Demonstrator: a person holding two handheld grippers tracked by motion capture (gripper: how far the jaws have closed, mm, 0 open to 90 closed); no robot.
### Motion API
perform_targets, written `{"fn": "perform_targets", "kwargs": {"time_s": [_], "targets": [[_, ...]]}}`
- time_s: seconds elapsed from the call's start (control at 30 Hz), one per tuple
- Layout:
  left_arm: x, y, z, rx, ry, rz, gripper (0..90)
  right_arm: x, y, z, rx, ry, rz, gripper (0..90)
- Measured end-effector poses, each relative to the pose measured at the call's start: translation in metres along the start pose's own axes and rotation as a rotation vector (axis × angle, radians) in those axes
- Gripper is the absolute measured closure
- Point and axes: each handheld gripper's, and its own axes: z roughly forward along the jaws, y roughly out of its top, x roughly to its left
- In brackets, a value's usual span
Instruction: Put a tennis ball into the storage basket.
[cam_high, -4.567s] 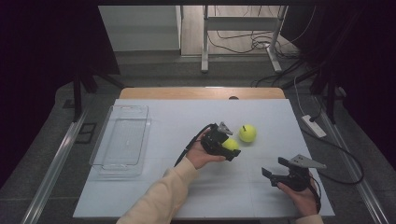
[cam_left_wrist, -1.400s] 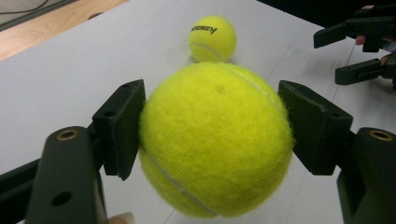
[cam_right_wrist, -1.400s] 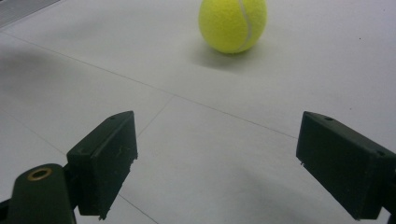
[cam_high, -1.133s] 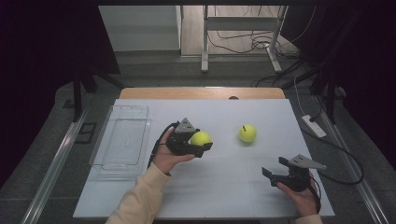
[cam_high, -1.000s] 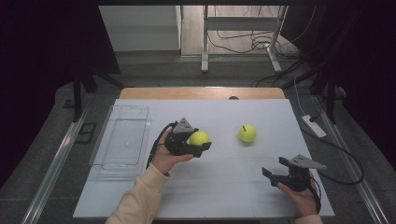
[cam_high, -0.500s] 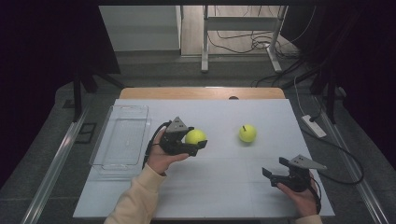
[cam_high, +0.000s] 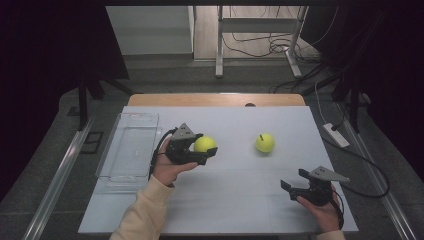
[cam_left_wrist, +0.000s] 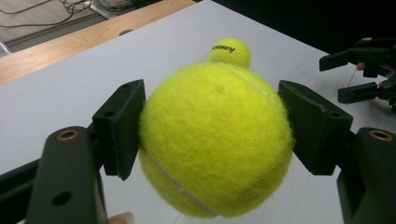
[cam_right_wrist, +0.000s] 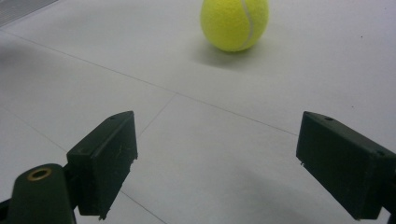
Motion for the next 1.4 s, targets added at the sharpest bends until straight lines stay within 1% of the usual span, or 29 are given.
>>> {"fn": "perform_targets", "kwargs": {"time_s": [0.4, 0.77, 1.03, 1.27, 1.4], "targets": [[0.003, 0.0, -0.005, -0.021, 0.019, -0.004, 28.0, 0.004, 0.001, 0.0, 0.002, 0.008, -0.013, 12.1], [0.012, 0.001, -0.016, -0.048, 0.039, -0.02, 28.1, 0.004, 0.001, 0.0, 0.007, 0.006, -0.018, 12.1], [0.016, 0.001, -0.021, -0.059, 0.052, -0.021, 28.0, 0.004, 0.001, 0.0, 0.007, 0.004, -0.019, 12.1], [0.022, 0.001, -0.029, -0.086, 0.077, -0.041, 28.0, 0.004, 0.0, 0.001, 0.008, 0.01, -0.021, 12.1], [0.026, 0.001, -0.033, -0.098, 0.086, -0.046, 28.0, 0.004, 0.0, 0.0, 0.01, 0.008, -0.017, 12.1]]}}
